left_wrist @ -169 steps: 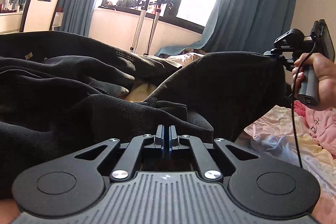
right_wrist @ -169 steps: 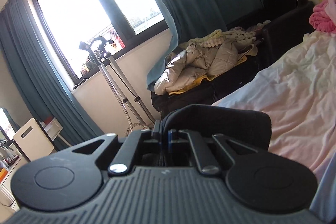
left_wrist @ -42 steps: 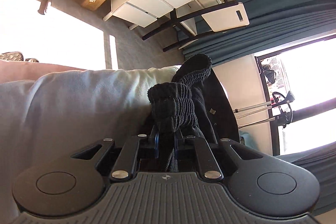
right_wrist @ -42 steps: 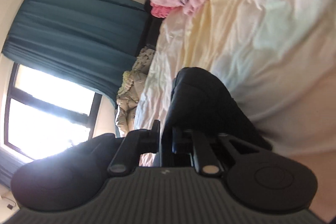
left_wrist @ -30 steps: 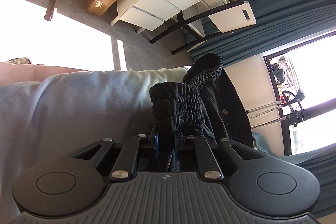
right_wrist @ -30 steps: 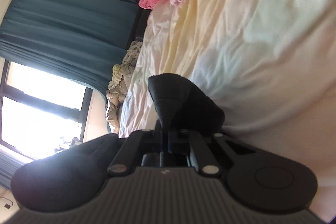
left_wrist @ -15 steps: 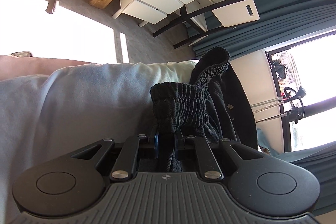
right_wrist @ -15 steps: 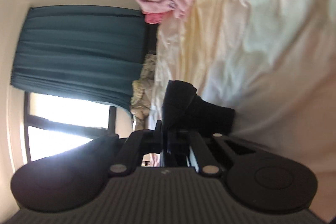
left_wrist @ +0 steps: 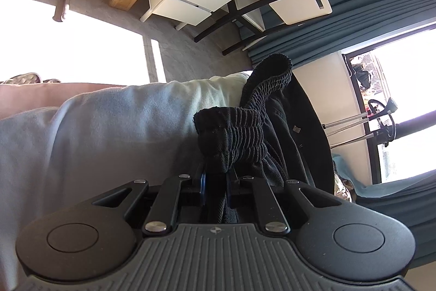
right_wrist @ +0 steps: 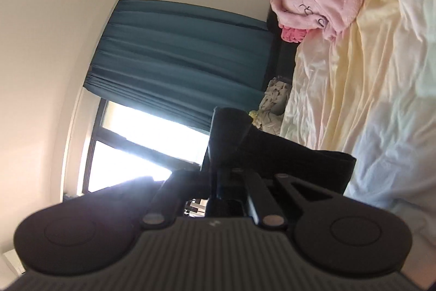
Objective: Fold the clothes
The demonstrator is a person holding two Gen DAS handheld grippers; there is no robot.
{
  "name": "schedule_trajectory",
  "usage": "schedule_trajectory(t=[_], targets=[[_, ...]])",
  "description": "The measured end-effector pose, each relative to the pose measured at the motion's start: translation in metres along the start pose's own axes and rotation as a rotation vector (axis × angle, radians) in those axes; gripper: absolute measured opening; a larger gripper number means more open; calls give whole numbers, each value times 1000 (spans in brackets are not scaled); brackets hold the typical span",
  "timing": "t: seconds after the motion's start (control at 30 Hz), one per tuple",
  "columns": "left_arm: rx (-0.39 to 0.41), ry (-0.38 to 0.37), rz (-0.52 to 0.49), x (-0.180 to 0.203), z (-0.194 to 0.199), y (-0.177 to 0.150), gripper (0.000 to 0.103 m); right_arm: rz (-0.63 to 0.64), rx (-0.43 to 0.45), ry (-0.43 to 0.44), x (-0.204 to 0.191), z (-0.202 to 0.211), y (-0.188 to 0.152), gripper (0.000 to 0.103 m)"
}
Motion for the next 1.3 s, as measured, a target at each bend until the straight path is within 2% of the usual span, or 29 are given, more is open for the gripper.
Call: schedule_trajectory(t=[0.07, 0.13, 0.2, 0.23, 0.27, 0.3, 0.33, 0.37, 0.4, 0.43, 0.5, 0.63, 0.73, 0.87, 1.0, 1.13, 1.3], targets=[[-6, -3, -18, -1, 0, 0, 15, 22, -25, -235, 34, 5, 0, 4], [-8, 3, -64, 0, 1, -1, 16, -77, -92, -417, 79, 16, -11, 5], [-16, 14, -114, 0, 1, -3, 19, -192, -127, -479, 105, 29, -22, 7], [-23, 33, -129, -1, 1, -5, 24, -209, -128, -500, 110, 35, -25, 11], [-31, 57, -145, -2, 2, -6, 26, -185, -112, -516, 108, 39, -23, 18], [-40, 73, -171, -1, 4, -8, 33, -154, -91, -531, 104, 42, -20, 24], [-45, 75, -217, 2, 7, -10, 45, -122, -70, -545, 100, 45, -17, 27], [-40, 77, -272, 6, 11, -12, 53, -83, -47, -561, 95, 49, -12, 37], [-24, 86, -332, 11, 17, -15, 66, -24, -18, -579, 90, 51, -7, 44], [1, 101, -393, 17, 24, -17, 72, 41, 12, -596, 84, 53, -2, 46], [61, 129, -513, 31, 38, -23, 76, 141, 58, -620, 73, 57, 6, 46], [195, 152, -702, 67, 61, -40, 85, 314, 113, -616, 50, 51, 15, 46], [261, 111, -781, 99, 68, -62, 89, 436, 127, -582, 26, 46, 10, 48], [239, 24, -872, 141, 55, -107, 90, 562, 95, -519, -3, 36, -8, 48], [222, -34, -998, 175, 33, -160, 92, 631, 9, -443, -28, 22, -43, 48], [194, -64, -1083, 203, 1, -208, 92, 684, -82, -353, -45, 8, -80, 48], [145, -68, -1158, 227, -47, -252, 93, 769, -192, -255, -63, -7, -133, 48]])
Point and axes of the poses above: each gripper's, at about its wrist camera, not at the fingertips, and z roughly against the way its jaws point, x to its right, y to its top, the point moved 10 cm from there along -z, roughly the way its jaws point, and after that the axes turned 3 degrees about -x, right-handed, at the moved point
